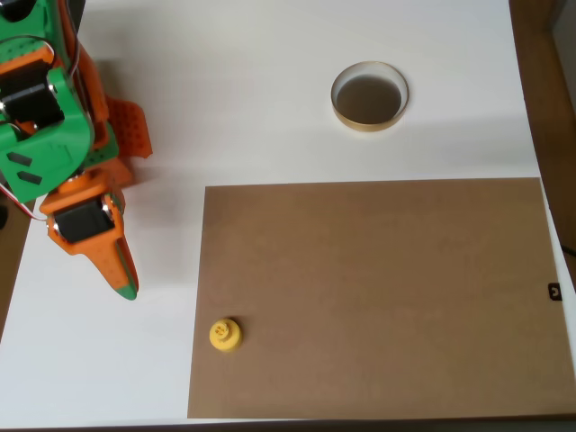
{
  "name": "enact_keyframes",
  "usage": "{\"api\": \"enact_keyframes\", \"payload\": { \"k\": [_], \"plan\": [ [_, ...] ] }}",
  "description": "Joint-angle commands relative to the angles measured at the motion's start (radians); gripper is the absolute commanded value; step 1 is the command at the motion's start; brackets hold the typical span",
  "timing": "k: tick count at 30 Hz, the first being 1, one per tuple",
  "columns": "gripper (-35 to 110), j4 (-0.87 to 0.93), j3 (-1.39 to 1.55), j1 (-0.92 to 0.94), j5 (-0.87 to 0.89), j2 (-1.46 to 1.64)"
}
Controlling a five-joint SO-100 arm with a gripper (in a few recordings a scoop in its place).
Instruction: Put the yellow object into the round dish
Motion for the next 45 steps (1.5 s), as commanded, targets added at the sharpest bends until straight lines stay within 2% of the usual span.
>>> {"api": "enact_keyframes", "payload": {
  "k": [1,6,45],
  "plan": [
    [1,0.0,-0.012,0.015,-0.011,0.015],
    [2,0.011,-0.015,0.015,-0.058,0.015],
    [0,0.02,-0.017,0.041,-0.015,0.017]
  ]
}}
